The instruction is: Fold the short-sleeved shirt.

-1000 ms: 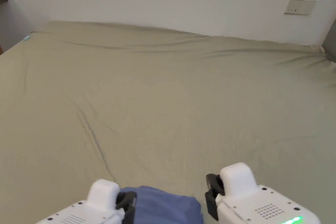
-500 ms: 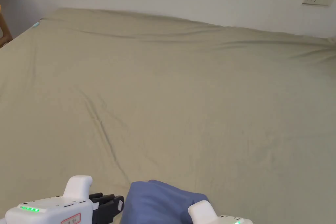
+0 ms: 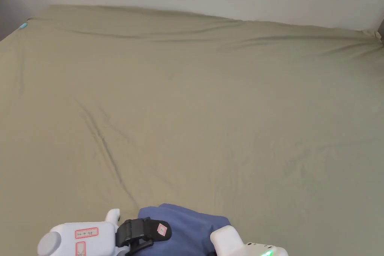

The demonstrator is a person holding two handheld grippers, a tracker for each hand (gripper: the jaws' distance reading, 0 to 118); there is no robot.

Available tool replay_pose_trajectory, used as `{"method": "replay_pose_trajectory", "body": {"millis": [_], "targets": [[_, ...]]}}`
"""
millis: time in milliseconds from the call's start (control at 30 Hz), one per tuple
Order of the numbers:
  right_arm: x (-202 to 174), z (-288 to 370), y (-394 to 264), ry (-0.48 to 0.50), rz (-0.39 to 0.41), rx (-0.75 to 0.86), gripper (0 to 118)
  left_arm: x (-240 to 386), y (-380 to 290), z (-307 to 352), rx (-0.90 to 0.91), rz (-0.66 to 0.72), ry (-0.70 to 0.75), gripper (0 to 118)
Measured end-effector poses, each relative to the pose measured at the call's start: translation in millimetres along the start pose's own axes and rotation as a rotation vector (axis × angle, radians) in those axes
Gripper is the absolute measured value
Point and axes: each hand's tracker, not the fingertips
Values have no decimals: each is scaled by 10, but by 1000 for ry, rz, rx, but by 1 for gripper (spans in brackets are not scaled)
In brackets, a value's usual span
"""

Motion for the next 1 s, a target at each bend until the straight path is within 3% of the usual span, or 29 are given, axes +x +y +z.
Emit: {"method": "replay_pose_trajectory", "body": {"millis": [33,67,100,133,167,233,267,333,433,667,867,1000], "targets": [[6,-1,-2,2,-1,0,1,15,5,-59,21,-41,63,112],[10,-2,-4,4,-5,0,1,71,3,-102,8,-79,105,97],[8,-1,-7,3,-6,1,1,207,-62,-133,15,-124,170,58],[-7,-1,-8,-4,-3,4,1,270,-83,-150,35,-190,300,31],[-37,8,-9,-21,7,4,1,282,-97,-208,33,-233,412,31],[-89,58,-14,-46,28,21,2,259,-72,-145,33,-190,324,31],[-98,128,-9,-50,30,42,2,319,-105,-157,46,-209,376,31],[-65,305,13,-66,-15,113,2,434,-182,-174,47,-329,470,31],[26,664,111,-102,-62,224,2,555,-287,-54,61,-364,491,31],[24,1370,416,-316,27,436,2,824,-452,307,121,-546,657,31],[-171,1688,620,-375,4,555,2,845,-479,796,179,-649,847,31],[-371,1718,727,-409,33,594,2,730,-399,1200,220,-635,975,31]]}}
